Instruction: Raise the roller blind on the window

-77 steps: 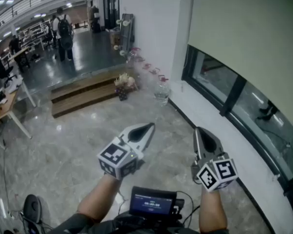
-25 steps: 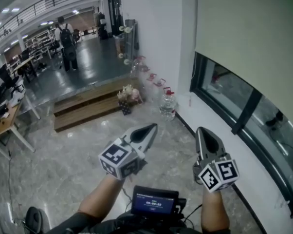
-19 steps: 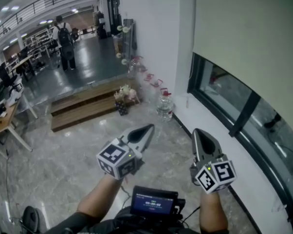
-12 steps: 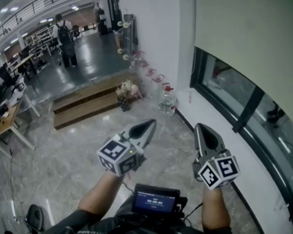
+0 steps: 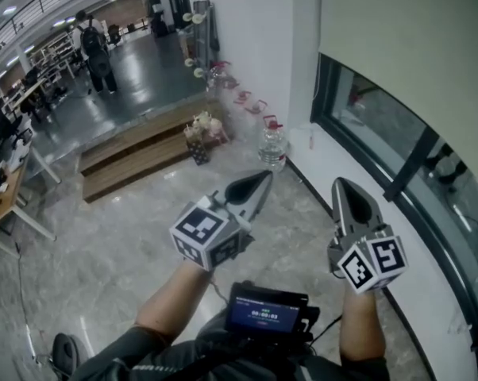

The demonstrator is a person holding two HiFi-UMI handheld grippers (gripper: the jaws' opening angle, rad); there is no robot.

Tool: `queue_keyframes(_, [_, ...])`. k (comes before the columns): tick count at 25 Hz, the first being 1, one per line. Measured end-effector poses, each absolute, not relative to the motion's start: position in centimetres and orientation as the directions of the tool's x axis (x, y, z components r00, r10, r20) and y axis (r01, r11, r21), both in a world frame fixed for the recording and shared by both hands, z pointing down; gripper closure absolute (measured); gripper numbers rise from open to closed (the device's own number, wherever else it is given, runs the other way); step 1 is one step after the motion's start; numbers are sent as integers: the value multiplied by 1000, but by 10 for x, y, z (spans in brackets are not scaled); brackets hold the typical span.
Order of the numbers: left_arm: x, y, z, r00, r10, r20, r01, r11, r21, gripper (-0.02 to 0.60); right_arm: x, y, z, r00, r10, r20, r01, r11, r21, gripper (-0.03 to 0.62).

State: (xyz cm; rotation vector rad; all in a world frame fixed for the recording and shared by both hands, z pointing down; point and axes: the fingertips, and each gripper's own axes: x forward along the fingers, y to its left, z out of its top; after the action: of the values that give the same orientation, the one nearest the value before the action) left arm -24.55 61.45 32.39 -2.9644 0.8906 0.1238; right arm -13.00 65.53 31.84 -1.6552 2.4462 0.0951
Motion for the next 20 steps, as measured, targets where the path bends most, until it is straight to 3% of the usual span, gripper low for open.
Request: queue_keyframes(20, [-270, 431, 323, 863, -494, -103, -494, -869, 27, 588, -146, 482, 314, -269, -956, -119, -960, 276, -49, 594])
